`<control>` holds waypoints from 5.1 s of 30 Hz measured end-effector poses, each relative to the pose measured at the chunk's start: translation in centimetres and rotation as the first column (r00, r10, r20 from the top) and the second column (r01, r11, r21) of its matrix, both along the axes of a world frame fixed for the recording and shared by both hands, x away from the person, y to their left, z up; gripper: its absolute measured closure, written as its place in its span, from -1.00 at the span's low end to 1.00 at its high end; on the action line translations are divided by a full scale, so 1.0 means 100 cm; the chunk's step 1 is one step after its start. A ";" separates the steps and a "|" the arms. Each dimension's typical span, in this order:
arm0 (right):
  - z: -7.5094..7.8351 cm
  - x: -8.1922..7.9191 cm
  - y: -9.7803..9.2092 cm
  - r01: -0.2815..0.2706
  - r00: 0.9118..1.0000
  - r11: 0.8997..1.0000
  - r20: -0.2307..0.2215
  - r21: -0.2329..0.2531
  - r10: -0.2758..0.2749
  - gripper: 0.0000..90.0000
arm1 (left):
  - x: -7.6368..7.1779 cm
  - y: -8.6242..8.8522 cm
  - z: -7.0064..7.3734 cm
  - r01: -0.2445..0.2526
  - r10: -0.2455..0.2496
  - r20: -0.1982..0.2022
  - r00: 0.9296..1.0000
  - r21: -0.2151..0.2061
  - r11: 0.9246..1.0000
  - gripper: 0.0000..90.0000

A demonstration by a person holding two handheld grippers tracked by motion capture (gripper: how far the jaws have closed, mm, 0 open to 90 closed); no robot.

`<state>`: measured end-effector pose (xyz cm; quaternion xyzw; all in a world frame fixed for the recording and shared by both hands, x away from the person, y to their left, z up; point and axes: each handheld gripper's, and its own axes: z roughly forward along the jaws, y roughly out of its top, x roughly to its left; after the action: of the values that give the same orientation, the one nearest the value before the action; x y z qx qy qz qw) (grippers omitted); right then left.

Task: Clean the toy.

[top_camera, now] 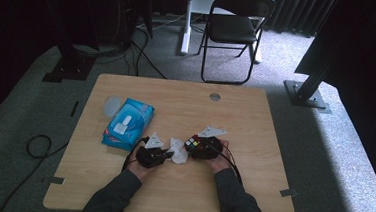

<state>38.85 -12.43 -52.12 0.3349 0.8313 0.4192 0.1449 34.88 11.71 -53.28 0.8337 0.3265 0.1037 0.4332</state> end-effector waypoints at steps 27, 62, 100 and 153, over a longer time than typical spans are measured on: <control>0.003 0.005 0.003 0.175 0.984 0.984 -0.017 0.003 -0.175 -0.24 | 0.000 0.001 0.000 -0.002 0.002 0.001 1.000 0.000 1.000 0.84; 0.005 0.004 0.003 0.146 0.989 0.989 0.000 -0.007 -0.146 -0.50 | 0.000 0.001 0.000 -0.001 0.001 -0.002 1.000 0.002 1.000 0.84; -0.008 -0.009 -0.021 0.110 0.994 0.993 0.021 0.039 -0.110 -0.27 | 0.000 0.000 0.000 -0.001 0.001 0.000 1.000 0.001 1.000 0.84; -0.005 -0.008 -0.009 0.406 0.913 0.914 0.051 0.013 -0.406 -0.24 | 0.000 0.000 0.000 -0.003 0.003 -0.002 1.000 -0.001 1.000 0.84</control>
<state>38.02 -13.37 -52.64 0.4890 0.7393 0.3895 0.2502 34.89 11.73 -53.33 0.8331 0.3281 0.1031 0.4332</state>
